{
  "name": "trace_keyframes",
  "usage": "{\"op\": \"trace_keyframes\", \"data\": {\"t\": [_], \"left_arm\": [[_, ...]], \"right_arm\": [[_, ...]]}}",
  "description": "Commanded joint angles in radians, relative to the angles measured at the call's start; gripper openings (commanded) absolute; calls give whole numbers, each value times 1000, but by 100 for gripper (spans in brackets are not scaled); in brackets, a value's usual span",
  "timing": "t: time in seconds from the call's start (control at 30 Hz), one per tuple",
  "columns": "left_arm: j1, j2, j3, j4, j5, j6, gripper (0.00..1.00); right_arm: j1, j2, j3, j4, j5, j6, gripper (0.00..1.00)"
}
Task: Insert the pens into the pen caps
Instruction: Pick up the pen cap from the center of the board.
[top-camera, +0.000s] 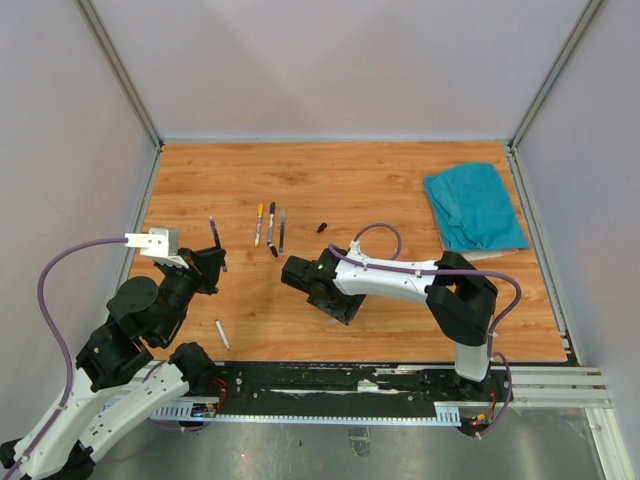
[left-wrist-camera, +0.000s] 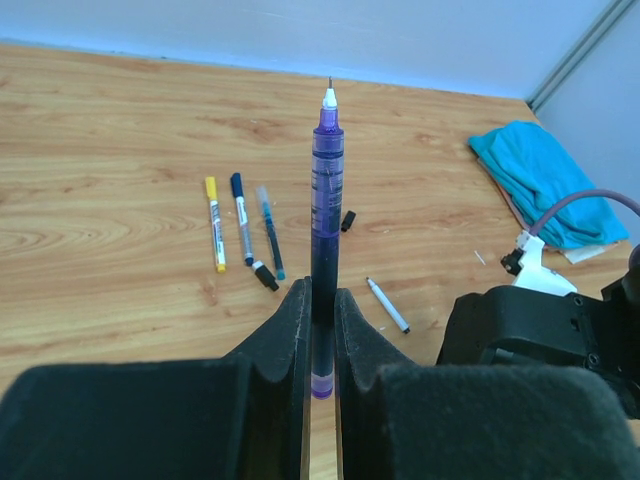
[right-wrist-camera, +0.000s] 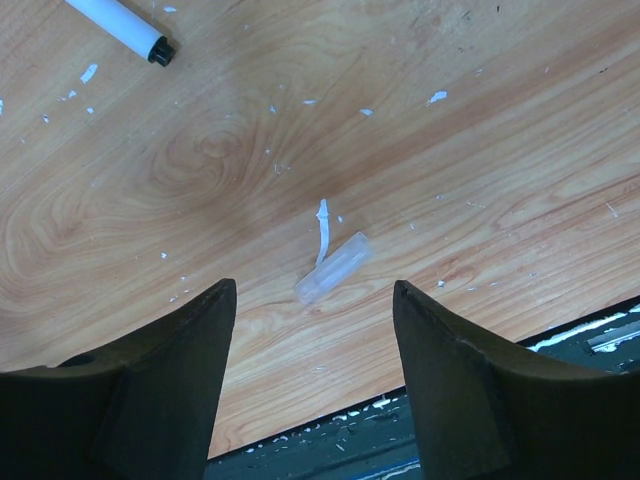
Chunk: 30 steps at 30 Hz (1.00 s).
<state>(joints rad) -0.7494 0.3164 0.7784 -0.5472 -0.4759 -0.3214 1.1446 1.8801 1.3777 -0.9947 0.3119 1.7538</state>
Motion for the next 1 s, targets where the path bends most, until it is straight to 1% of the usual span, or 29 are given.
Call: {"op": "trace_keyframes", "data": {"t": [0.0, 0.43, 0.7, 0.97], "left_arm": [[-5, 8, -4, 33, 11, 15, 1], [-7, 20, -4, 35, 20, 15, 0], [-7, 19, -4, 34, 19, 15, 1], [-8, 22, -5, 34, 21, 16, 0]], "right_arm": [[-8, 9, -38, -6, -29, 30, 64], [-21, 24, -95, 80, -93, 20, 60], [-32, 41, -101, 82, -100, 15, 54], [-44, 50, -119, 66, -89, 23, 52]]}}
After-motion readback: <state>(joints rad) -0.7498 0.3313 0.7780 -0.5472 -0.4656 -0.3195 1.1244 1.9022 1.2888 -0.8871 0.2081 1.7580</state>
